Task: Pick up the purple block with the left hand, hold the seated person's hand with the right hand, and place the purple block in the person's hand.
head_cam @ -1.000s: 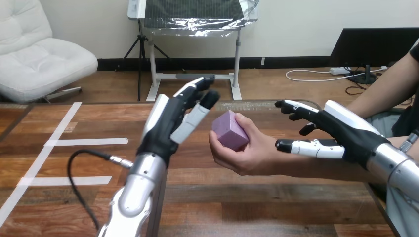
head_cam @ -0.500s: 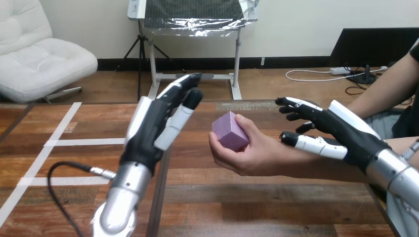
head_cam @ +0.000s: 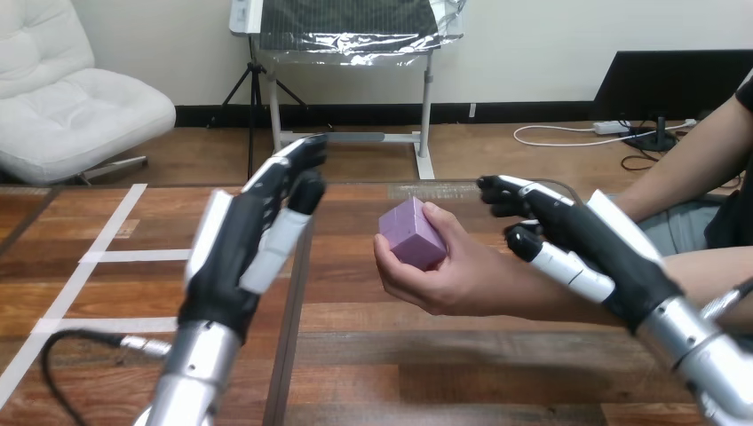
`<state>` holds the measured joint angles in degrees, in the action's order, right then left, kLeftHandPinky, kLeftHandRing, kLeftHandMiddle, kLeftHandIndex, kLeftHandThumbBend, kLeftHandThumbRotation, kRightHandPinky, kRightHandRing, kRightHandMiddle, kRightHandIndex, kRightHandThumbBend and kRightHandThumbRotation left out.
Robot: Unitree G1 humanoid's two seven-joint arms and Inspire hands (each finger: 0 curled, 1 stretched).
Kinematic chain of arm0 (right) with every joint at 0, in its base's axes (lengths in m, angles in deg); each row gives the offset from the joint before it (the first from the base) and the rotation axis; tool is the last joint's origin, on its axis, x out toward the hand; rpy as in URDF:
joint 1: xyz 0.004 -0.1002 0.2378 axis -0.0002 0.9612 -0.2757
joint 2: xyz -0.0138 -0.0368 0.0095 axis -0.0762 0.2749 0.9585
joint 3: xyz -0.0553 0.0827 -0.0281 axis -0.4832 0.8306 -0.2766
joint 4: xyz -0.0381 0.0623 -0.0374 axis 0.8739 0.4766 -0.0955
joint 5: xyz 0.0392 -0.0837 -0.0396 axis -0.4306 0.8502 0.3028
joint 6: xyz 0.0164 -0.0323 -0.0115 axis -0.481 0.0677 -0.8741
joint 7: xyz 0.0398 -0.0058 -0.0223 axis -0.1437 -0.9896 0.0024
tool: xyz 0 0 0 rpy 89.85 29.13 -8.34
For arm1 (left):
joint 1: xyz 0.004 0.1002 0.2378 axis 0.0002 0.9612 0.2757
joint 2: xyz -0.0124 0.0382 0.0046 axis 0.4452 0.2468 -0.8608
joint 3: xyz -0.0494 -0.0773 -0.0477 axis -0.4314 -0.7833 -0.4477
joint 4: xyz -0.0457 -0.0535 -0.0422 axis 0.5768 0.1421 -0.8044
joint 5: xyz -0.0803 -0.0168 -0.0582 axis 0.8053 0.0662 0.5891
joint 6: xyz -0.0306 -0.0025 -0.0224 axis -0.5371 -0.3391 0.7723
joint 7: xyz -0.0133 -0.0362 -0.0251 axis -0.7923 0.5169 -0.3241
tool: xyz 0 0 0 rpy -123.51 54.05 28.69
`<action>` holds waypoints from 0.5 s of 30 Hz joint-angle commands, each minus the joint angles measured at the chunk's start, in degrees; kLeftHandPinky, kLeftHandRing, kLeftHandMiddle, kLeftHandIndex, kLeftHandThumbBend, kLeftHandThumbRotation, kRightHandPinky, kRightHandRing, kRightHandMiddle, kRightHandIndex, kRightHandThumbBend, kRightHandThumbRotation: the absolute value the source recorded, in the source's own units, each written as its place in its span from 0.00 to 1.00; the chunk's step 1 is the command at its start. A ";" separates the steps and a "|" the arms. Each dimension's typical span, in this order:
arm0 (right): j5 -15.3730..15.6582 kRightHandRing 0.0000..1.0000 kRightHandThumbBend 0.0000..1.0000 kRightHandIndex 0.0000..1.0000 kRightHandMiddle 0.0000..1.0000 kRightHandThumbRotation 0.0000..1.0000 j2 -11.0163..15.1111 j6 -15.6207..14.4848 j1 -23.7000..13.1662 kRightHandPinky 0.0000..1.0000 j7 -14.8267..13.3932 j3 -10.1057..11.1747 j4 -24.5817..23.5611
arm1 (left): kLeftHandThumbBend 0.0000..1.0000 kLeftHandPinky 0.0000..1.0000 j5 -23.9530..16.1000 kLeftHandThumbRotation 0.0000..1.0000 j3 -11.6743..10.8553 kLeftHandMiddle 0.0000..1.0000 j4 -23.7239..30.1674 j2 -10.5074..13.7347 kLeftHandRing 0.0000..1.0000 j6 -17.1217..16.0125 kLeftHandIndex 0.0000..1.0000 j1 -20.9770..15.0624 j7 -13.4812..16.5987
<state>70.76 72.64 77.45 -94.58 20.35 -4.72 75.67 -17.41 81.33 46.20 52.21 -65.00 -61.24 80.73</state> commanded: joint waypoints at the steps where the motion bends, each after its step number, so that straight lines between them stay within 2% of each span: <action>1: -5.84 0.87 0.96 0.88 0.88 0.93 -5.31 1.87 1.87 0.81 -1.71 2.15 -11.52 | 0.89 0.85 2.90 1.00 -2.30 0.83 15.42 1.16 0.82 0.93 0.83 2.67 -0.70; 9: -9.19 0.86 0.99 0.87 0.87 0.93 -7.66 1.11 5.66 0.82 -1.11 1.93 -18.22 | 0.88 0.78 4.82 1.00 -3.18 0.79 20.37 0.75 0.79 0.80 0.78 7.28 -0.93; 12: -10.29 0.85 0.99 0.86 0.86 0.93 -8.51 1.69 6.99 0.81 -0.84 1.73 -20.19 | 0.87 0.75 5.19 1.00 -3.49 0.78 21.57 0.65 0.78 -0.29 0.76 9.16 -0.95; 15: -11.51 0.85 1.00 0.86 0.85 0.93 -9.24 1.03 8.54 0.81 -0.65 1.47 -22.69 | 0.87 0.74 5.85 1.00 -3.67 0.77 22.63 0.32 0.77 -1.34 0.75 11.06 -0.87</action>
<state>64.48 66.19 77.39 -85.81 20.34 -5.04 65.70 -14.18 79.16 57.98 52.19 -64.05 -51.74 80.13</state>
